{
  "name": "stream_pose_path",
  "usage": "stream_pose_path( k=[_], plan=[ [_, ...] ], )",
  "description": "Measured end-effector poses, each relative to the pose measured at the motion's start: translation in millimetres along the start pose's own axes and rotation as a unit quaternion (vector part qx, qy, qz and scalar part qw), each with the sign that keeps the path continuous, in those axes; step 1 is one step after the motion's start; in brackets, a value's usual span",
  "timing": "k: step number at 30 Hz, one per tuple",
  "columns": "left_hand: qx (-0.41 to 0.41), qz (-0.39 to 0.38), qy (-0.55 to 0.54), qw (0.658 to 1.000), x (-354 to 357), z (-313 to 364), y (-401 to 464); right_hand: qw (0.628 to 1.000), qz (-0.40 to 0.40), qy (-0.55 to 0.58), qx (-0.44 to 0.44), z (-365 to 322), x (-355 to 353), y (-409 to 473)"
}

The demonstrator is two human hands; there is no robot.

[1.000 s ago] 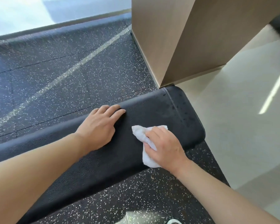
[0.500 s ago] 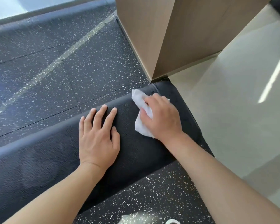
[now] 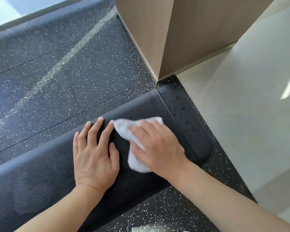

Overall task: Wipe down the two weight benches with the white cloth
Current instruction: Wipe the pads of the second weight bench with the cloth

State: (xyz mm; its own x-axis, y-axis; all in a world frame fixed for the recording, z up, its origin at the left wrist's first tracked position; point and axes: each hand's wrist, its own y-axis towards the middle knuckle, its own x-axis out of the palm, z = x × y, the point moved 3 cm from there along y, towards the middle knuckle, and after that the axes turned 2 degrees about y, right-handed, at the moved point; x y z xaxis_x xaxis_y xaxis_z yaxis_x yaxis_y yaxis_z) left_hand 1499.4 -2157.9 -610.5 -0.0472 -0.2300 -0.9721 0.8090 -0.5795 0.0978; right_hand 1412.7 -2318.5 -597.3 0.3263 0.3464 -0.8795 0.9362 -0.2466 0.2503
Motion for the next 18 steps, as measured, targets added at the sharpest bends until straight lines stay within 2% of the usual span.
stream_pose_path(
  k=[4, 8, 14, 18],
  plan=[
    [0.006, 0.000, 0.002, 1.000, 0.6, -0.3, 1.1, 0.999, -0.016, -0.001, -0.035, 48.8, -34.0, -57.6],
    [0.006, 0.000, -0.001, 1.000, 0.3, 0.4, 0.4, 0.999, -0.012, 0.000, -0.050, 67.1, -35.1, -41.0],
    [0.003, -0.005, 0.001, 1.000, 0.9, -1.3, 0.0, 0.990, 0.057, -0.047, 0.122, 85.9, -12.8, 81.2],
    [0.004, -0.004, -0.004, 1.000, -0.8, 0.2, 0.1, 0.987, 0.050, -0.060, 0.143, 83.3, -2.9, 109.9]
  ],
)
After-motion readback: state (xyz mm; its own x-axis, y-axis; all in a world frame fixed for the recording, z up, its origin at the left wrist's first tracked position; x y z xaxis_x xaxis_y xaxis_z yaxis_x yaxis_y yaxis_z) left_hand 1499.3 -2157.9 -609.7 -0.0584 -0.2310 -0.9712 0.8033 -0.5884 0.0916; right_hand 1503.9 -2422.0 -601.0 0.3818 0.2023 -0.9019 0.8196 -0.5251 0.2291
